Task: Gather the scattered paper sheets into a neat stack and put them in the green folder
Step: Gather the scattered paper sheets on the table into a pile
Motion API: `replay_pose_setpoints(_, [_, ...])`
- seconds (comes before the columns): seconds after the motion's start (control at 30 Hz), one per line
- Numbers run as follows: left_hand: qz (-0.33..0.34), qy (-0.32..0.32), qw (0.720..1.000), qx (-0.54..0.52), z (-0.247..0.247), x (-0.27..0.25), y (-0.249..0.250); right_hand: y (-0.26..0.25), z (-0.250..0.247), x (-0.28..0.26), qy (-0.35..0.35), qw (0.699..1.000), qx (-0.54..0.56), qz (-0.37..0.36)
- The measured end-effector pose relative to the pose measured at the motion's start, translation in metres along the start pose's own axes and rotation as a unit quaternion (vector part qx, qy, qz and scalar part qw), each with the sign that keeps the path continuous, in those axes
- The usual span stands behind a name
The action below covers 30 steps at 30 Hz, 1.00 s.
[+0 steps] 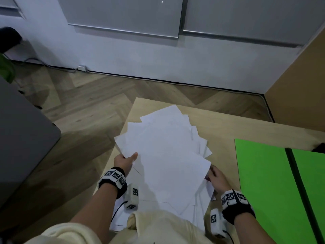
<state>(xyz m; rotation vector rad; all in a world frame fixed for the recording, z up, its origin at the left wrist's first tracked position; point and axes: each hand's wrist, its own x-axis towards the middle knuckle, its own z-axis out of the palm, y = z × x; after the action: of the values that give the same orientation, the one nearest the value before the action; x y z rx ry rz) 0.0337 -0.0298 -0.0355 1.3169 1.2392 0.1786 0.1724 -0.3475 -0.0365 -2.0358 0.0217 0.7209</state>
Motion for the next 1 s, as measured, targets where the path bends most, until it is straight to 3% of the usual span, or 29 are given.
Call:
replay_pose_setpoints(0.07, [0.002, -0.008, 1.000, 0.025, -0.001, 0.003, -0.001, 0.001, -0.006, -0.001, -0.034, 0.999, 0.014, 0.016])
replay_pose_setpoints(0.13, [-0.001, 0.000, 0.999, 0.034, -0.004, 0.005, 0.000, 0.005, -0.016, 0.001, -0.100, 0.992, -0.073, 0.008])
replay_pose_setpoints(0.2, [-0.004, 0.001, 0.999, 0.036, -0.005, 0.007, 0.000, 0.004, -0.020, 0.005, -0.104, 0.987, -0.125, 0.007])
replay_pose_setpoints(0.3, [-0.001, -0.008, 0.998, 0.054, -0.005, 0.004, -0.001, -0.007, -0.020, 0.010, 0.075, 0.994, -0.081, -0.004])
replay_pose_setpoints(0.4, [0.007, -0.013, 0.997, 0.081, -0.008, 0.002, 0.003, -0.017, -0.021, 0.012, 0.248, 0.968, -0.048, 0.000])
replay_pose_setpoints(0.47, [0.006, -0.018, 0.997, 0.077, -0.010, 0.001, 0.007, -0.019, -0.019, 0.012, 0.255, 0.965, -0.038, 0.034])
replay_pose_setpoints(0.57, [-0.006, -0.039, 0.998, 0.038, -0.011, -0.006, 0.011, -0.019, -0.013, 0.011, 0.136, 0.983, -0.092, 0.083])
replay_pose_setpoints(0.63, [-0.007, -0.048, 0.999, 0.015, -0.011, -0.012, 0.012, -0.023, -0.010, 0.010, 0.120, 0.983, -0.114, 0.081])
replay_pose_setpoints(0.7, [0.007, -0.045, 0.998, 0.037, -0.007, -0.014, 0.010, -0.029, -0.011, 0.009, 0.167, 0.977, -0.107, 0.076])
replay_pose_setpoints(0.8, [0.009, -0.018, 0.998, 0.067, -0.005, -0.012, 0.006, -0.046, -0.022, 0.006, 0.291, 0.951, -0.079, 0.064])
replay_pose_setpoints(0.9, [-0.013, -0.021, 0.997, 0.068, -0.007, -0.006, 0.005, -0.076, -0.044, 0.000, 0.414, 0.909, -0.048, 0.015])
replay_pose_setpoints(1.0, [-0.024, -0.033, 0.994, 0.098, -0.011, -0.003, 0.008, -0.117, -0.070, -0.007, 0.512, 0.855, -0.006, -0.083])
